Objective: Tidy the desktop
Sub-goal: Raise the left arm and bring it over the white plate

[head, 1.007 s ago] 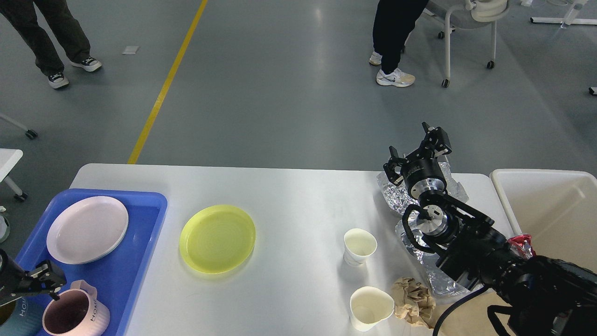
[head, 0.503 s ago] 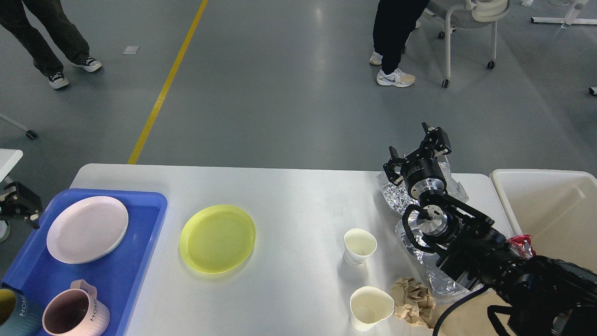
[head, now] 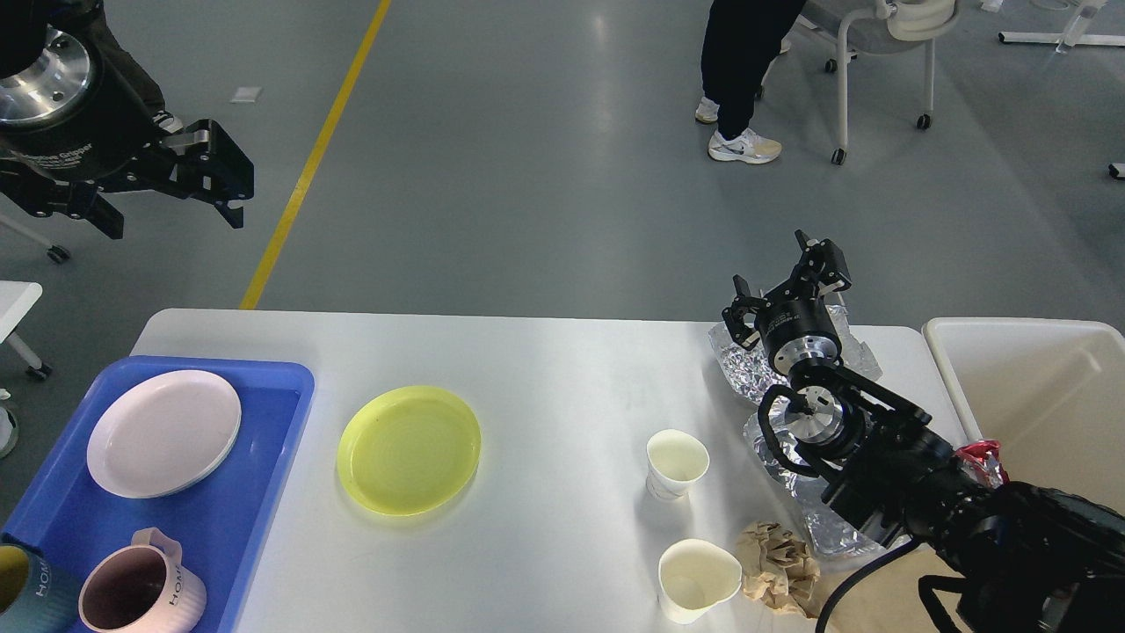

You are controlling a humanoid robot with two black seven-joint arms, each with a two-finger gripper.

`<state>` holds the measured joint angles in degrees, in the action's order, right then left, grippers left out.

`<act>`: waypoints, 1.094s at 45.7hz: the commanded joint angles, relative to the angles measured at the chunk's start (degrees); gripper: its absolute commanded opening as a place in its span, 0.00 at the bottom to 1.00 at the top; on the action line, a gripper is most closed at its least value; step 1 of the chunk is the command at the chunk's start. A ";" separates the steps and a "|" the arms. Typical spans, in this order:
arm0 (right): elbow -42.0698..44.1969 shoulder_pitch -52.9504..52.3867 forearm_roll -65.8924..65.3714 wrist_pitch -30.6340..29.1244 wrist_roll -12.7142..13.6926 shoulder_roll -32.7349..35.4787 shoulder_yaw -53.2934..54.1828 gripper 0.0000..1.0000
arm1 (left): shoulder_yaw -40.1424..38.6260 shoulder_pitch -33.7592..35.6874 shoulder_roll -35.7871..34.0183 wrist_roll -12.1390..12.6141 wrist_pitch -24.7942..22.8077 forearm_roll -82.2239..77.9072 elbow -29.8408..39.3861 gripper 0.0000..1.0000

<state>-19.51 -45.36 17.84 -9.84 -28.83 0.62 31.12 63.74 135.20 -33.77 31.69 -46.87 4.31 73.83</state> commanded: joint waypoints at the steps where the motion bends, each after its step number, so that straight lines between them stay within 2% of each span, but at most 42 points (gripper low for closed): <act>1: 0.00 -0.08 0.01 0.00 0.00 -0.01 0.00 1.00 | -0.46 -3.79 1.43 -0.05 2.04 1.13 0.00 0.96; 21: 0.00 0.01 0.01 0.00 0.00 -0.01 0.00 1.00 | -0.55 -22.25 10.39 0.22 25.06 16.51 0.26 0.95; 32: 0.09 0.01 0.01 0.00 0.00 -0.01 0.00 1.00 | -3.27 -31.13 14.70 0.22 40.09 21.44 0.43 0.95; 36: 0.00 0.01 0.01 0.00 0.00 -0.01 0.00 1.00 | -4.85 -31.75 14.79 0.22 41.59 22.67 0.79 0.95; 50: 0.00 0.01 0.01 0.00 0.00 -0.01 0.00 1.00 | -5.12 -32.63 15.05 0.04 41.68 23.81 0.88 0.96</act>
<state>-19.46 -45.35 17.85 -9.84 -28.83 0.61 31.11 58.64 102.74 -18.77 31.86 -5.12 28.08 74.79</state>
